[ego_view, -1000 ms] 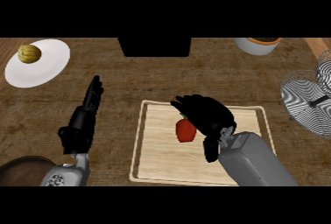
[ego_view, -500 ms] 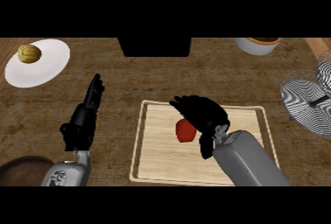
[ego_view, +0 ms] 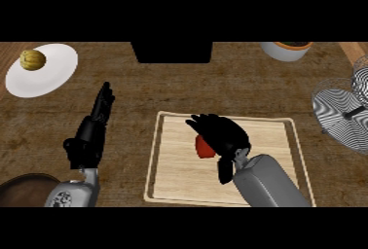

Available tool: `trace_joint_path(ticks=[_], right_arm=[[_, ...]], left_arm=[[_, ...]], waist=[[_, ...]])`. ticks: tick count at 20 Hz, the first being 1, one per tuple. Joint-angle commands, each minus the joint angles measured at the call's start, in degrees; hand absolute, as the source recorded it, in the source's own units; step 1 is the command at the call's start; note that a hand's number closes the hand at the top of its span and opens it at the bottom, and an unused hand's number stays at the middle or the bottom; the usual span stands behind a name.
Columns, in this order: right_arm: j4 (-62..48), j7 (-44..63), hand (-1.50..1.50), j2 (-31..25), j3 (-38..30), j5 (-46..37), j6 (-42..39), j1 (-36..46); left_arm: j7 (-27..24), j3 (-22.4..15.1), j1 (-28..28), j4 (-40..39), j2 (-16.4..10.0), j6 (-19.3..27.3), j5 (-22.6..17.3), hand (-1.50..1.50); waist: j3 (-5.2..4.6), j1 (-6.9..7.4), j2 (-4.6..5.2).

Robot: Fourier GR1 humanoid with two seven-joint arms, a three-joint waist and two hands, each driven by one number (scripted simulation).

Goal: Pick the bell pepper from the tray and place it in the tiered basket

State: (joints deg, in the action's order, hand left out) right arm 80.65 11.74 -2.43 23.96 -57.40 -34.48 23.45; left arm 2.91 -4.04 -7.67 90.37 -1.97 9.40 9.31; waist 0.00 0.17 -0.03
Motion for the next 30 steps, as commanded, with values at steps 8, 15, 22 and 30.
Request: trace_joint_path(ticks=[8,15,22,30], right_arm=[[-4.48,-7.57,1.50,-1.37,2.03,-7.30,14.56,0.25],[-12.02,-6.38,1.50,2.35,-0.56,-9.61,22.76,5.34],[3.07,-21.02,1.50,-32.49,-4.68,-11.64,24.32,-19.52],[16.29,-31.09,1.50,-46.67,-27.64,3.90,32.40,-34.80]], left_arm=[[-0.49,-2.56,1.37,-0.66,1.90,1.26,0.99,0.00],[-1.96,-0.84,-1.61,-4.47,1.91,1.63,1.25,0.00],[-1.38,0.45,4.35,0.29,0.73,2.28,0.76,0.00],[1.27,0.81,1.96,2.20,-0.74,1.39,0.97,0.00]], waist=[[0.01,0.06,0.05],[0.00,0.14,0.11],[-0.01,-5.39,-0.98],[-0.03,-3.14,-0.54]])
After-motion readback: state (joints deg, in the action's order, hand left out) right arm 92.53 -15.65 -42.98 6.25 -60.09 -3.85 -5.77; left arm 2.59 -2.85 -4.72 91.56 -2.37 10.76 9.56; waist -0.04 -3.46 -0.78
